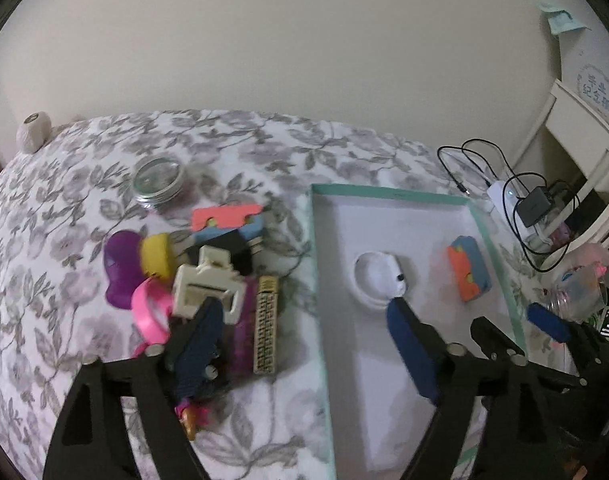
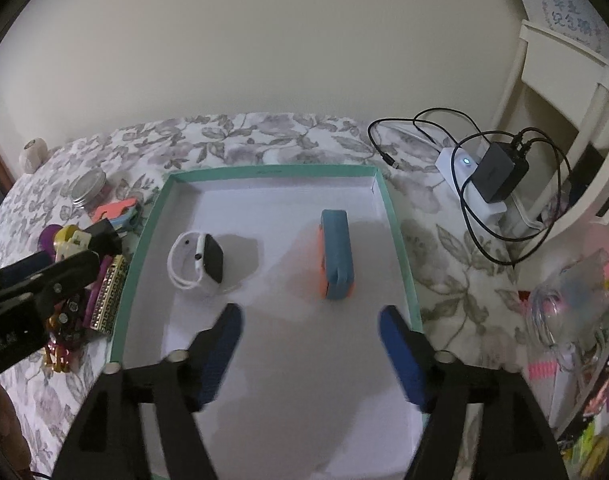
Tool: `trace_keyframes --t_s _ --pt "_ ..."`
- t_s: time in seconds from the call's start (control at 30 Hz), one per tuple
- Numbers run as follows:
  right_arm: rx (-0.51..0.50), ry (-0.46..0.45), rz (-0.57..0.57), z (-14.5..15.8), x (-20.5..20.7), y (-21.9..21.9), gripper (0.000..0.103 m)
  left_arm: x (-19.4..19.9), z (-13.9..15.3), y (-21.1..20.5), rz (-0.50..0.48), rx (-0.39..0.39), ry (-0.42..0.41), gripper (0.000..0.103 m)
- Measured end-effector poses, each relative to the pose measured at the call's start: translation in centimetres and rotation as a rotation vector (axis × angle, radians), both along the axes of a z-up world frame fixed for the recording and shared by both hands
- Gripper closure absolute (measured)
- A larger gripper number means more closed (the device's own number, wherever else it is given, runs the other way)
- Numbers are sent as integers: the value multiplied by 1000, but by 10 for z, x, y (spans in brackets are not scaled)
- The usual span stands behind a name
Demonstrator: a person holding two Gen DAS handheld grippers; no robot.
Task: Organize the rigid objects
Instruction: 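Open both tools to release the smartwatch and toy inside the tray, then withdraw both tools from the tray back toward the toy pile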
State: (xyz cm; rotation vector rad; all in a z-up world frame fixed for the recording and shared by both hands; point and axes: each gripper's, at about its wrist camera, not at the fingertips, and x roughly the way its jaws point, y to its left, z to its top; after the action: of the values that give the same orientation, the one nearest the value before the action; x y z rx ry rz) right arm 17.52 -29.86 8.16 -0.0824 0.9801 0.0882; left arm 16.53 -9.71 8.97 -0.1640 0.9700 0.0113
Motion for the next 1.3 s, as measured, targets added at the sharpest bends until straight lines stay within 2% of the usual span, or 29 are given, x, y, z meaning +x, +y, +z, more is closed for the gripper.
trace_keyframes --t_s 0.03,0.13,0.33,0.57,0.83,0.97,1.07,1.13,1.3 --pt "-1 -2 0 1 -2 1 9 -2 -1 1 3 0 1 12" --pt "-7 -16 5 5 -10 7 0 -9 -4 9 19 -15 12 4" --pt "-16 -27 7 14 -28 16 0 -23 -1 28 80 -40 4 2" --pt "-3 -30 -14 32 -46 23 0 -45 8 46 125 9 23 2" --pt "31 -43 -22 59 -62 46 0 -65 21 67 171 -20 25 2" --pt "15 -32 13 63 -47 70 0 -33 10 85 179 -29 145 2" --pt "3 -54 41 65 -16 86 0 -9 16 103 187 -55 107 2" --pt "47 -55 39 65 1 91 0 -1 24 119 247 -38 95 2" --pt "145 -48 -37 64 4 94 0 -16 37 138 333 -91 87 2"
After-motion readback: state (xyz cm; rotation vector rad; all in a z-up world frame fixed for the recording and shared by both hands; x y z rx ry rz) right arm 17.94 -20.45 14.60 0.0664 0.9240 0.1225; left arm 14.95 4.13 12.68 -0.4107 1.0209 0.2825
